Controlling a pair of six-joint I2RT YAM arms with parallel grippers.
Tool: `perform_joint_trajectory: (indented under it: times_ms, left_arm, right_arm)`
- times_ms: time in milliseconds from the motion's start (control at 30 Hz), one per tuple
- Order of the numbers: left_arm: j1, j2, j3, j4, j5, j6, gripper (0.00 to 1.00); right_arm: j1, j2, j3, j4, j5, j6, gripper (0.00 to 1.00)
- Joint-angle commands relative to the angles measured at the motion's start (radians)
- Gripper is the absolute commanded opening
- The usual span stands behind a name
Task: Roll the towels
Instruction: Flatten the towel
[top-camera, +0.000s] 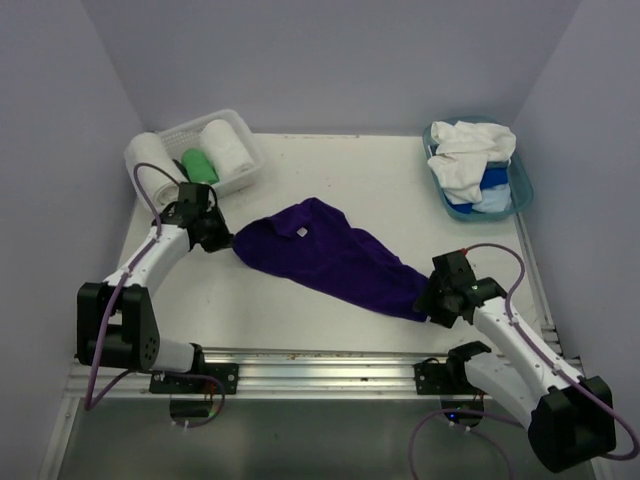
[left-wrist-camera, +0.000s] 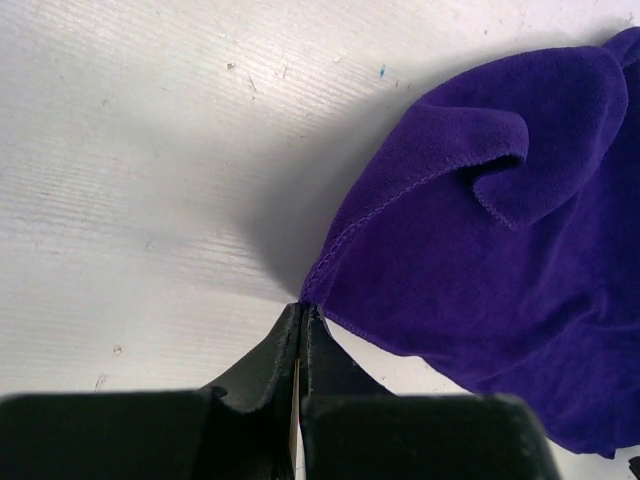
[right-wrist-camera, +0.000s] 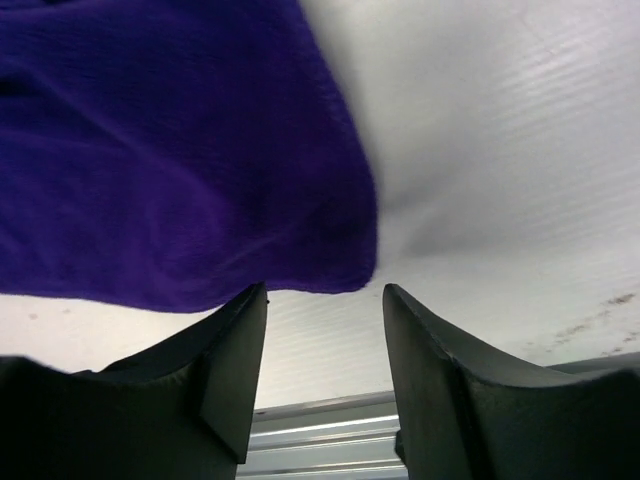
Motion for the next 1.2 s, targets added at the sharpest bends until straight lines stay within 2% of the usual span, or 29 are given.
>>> perform_joint_trajectory:
  times_ms: [0,100,233,467,767,933,1167]
  left_arm:
    - [0.001,-0.031,-0.013,-0.011,0.008,-0.013,0.00]
    - [0.001,-0.038,-0.020,-0.005,0.011,-0.021,0.00]
    - [0.001,-0.048,-0.026,0.003,0.019,-0.021,0.00]
    - [0.001,-0.057,-0.032,-0.003,0.017,-0.026,0.00]
    - [0.001,-0.061,-0.026,0.003,0.034,-0.030,0.00]
    - [0.001,-0.063,-0.025,0.005,0.036,-0.027,0.00]
    - [0.002,-0.075,-0.036,0.002,0.034,-0.030,0.00]
  right_arm:
    - [0.007,-0.036,-0.032,-0.057,0.068,0.118,0.52]
    - [0.007,-0.047,-0.054,-0.017,0.108,0.130,0.52]
    - [0.007,0.043,-0.039,0.024,0.122,0.109,0.53]
    - [0.007,0.131,-0.063,0.170,0.055,0.113,0.53]
    - [0.007,0.031,-0.124,0.118,0.050,0.156,0.52]
    - [0.006,0.042,-0.138,0.123,0.059,0.155,0.53]
    - [0.019,0.051,-0.129,0.104,0.076,0.155,0.46]
